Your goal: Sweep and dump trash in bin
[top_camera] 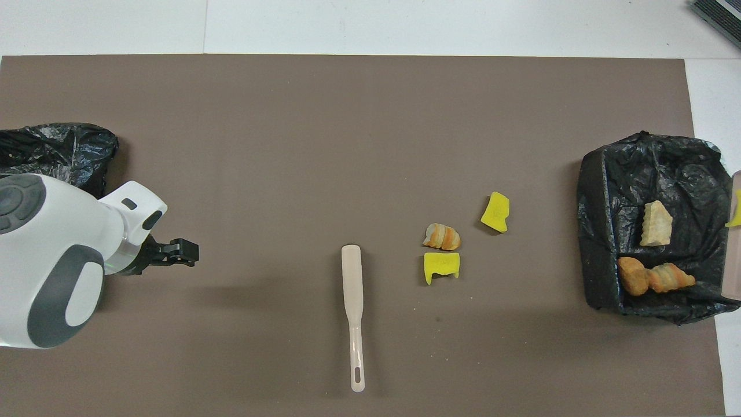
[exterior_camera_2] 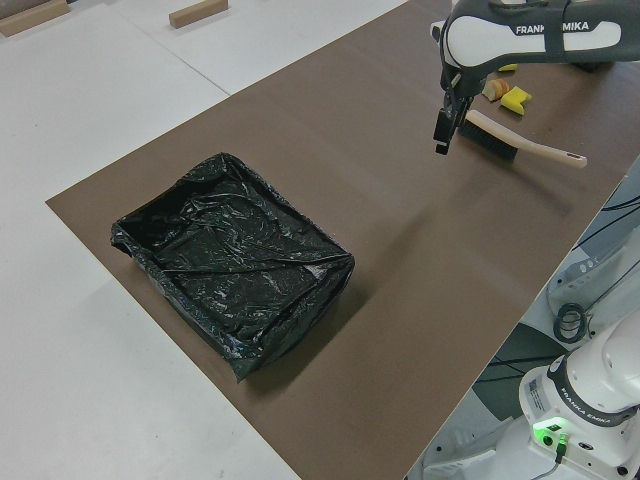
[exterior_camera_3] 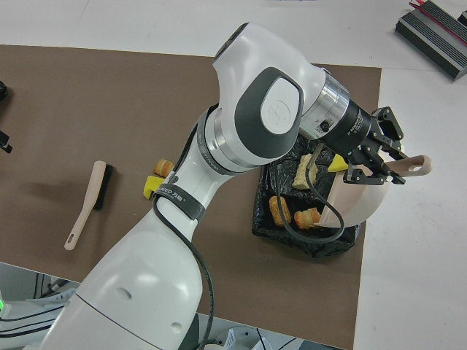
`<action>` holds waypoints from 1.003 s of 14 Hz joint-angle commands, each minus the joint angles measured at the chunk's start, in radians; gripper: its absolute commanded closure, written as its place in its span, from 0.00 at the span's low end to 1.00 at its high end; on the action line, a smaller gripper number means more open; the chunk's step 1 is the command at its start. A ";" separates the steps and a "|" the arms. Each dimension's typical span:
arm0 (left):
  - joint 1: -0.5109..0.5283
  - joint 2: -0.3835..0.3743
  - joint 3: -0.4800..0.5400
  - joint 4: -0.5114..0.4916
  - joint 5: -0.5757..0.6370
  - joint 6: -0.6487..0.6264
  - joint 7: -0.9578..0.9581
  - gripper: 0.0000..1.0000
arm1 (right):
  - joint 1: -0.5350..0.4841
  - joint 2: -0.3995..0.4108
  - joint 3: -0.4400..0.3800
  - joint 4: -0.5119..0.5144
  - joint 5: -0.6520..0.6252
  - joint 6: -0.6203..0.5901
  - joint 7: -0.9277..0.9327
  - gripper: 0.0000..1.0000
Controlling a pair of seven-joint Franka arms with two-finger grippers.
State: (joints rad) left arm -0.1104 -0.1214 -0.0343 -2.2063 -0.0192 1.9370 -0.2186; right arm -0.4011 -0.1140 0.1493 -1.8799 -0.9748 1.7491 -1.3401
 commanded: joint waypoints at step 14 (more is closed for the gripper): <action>0.166 -0.090 0.008 0.345 0.010 -0.323 0.216 0.00 | 0.076 -0.056 -0.004 0.010 -0.012 -0.048 -0.085 1.00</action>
State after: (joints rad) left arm 0.0450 -0.1692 -0.0278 -1.8814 -0.0183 1.6499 -0.0117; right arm -0.3149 -0.1643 0.1394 -1.8811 -1.0432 1.7082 -1.3868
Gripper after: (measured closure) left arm 0.000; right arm 0.674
